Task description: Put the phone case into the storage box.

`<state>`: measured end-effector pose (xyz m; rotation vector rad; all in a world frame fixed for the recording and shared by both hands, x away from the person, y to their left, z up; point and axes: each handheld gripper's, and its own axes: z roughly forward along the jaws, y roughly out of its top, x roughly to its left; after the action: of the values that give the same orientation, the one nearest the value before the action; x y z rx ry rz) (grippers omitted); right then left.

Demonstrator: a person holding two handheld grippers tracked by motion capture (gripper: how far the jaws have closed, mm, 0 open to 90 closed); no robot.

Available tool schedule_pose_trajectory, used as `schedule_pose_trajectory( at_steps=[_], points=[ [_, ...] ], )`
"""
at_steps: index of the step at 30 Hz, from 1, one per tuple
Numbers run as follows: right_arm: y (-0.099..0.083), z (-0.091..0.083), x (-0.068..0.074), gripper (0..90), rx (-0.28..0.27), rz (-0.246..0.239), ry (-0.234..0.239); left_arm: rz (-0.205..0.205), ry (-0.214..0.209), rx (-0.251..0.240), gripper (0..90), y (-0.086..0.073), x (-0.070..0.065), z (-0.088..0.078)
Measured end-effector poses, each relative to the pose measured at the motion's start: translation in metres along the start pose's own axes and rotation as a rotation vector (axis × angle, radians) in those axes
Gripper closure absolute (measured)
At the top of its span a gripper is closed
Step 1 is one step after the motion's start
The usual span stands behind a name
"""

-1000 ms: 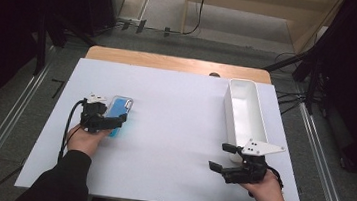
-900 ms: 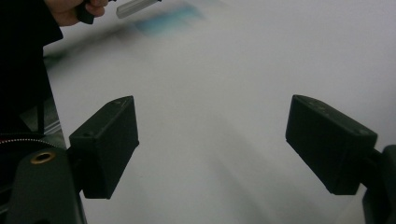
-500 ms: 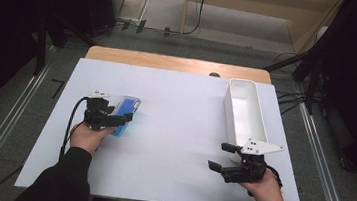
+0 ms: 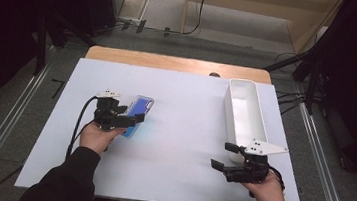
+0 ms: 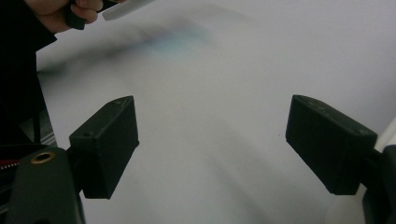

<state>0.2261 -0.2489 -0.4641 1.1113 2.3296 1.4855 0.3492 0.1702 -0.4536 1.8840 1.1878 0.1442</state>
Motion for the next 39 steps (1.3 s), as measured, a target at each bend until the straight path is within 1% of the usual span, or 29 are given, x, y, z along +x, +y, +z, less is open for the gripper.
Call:
schedule_pose_trajectory(
  at_steps=[3,4,6,10,14,15,17,19,20,23,24,27,28,29,31,32,33,34,35,37,38,39],
  points=[
    [0.002,0.001,0.001,15.8,-0.001,0.003,-0.003,0.002,-0.009,-0.007,15.9,0.0,-0.003,0.001],
    [0.002,0.001,0.001,15.8,-0.002,-0.001,-0.008,0.006,-0.011,-0.002,15.9,0.0,-0.003,0.002],
    [0.002,0.002,0.001,15.8,0.002,-0.003,-0.02,0.003,-0.016,-0.012,15.9,0.0,-0.005,0.003],
    [0.004,0.004,0.001,15.8,0.004,0.011,-0.024,0.004,-0.021,-0.022,15.9,0.0,-0.007,0.005],
    [0.007,0.009,0.004,15.8,0.017,0.021,-0.026,-0.012,-0.026,-0.028,15.9,-0.001,-0.01,0.007],
    [0.007,0.01,0.005,15.8,0.02,0.023,-0.025,-0.01,-0.033,-0.039,15.9,-0.001,-0.012,0.009],
    [0.008,0.013,0.007,15.8,0.033,0.02,-0.026,-0.01,-0.04,-0.039,15.9,-0.001,-0.016,0.012],
    [0.009,0.015,0.008,15.8,0.031,0.015,-0.026,-0.006,-0.047,-0.032,15.9,-0.002,-0.02,0.015],
    [0.01,0.016,0.009,15.8,0.036,0.02,-0.025,-0.003,-0.05,-0.036,15.9,-0.002,-0.023,0.016],
    [0.012,0.019,0.011,15.8,0.03,0.019,-0.032,-0.003,-0.062,-0.047,15.9,-0.004,-0.031,0.021],
    [0.012,0.019,0.011,15.8,0.03,0.019,-0.032,-0.003,-0.062,-0.047,15.9,-0.004,-0.031,0.021],
    [0.015,0.021,0.013,15.8,0.024,0.021,-0.038,-0.011,-0.089,-0.042,15.9,-0.005,-0.037,0.027],
    [0.016,0.021,0.014,15.8,0.025,0.021,-0.04,-0.008,-0.092,-0.04,15.9,-0.005,-0.039,0.029],
    [0.017,0.022,0.014,15.8,0.025,0.025,-0.042,-0.001,-0.092,-0.042,15.9,-0.006,-0.041,0.029],
    [0.018,0.023,0.014,15.8,0.016,0.029,-0.037,-0.002,-0.095,-0.045,15.9,-0.006,-0.043,0.03],
    [0.019,0.024,0.015,15.8,0.02,0.04,-0.038,-0.009,-0.104,-0.047,15.9,-0.006,-0.045,0.031],
    [0.019,0.025,0.014,15.8,0.02,0.04,-0.039,-0.009,-0.104,-0.047,15.9,-0.006,-0.045,0.031],
    [0.019,0.026,0.015,15.9,0.018,0.048,-0.039,-0.012,-0.108,-0.053,15.9,-0.006,-0.047,0.032],
    [0.02,0.027,0.015,15.8,0.019,0.043,-0.043,-0.015,-0.112,-0.057,15.9,-0.006,-0.048,0.033],
    [0.021,0.029,0.015,15.8,0.017,0.049,-0.046,-0.019,-0.126,-0.071,15.9,-0.007,-0.051,0.035],
    [0.022,0.029,0.014,15.8,0.013,0.046,-0.052,-0.019,-0.125,-0.074,15.9,-0.008,-0.053,0.035],
    [0.022,0.03,0.014,15.8,0.015,0.059,-0.048,-0.016,-0.126,-0.078,15.9,-0.008,-0.054,0.036]
  ],
)
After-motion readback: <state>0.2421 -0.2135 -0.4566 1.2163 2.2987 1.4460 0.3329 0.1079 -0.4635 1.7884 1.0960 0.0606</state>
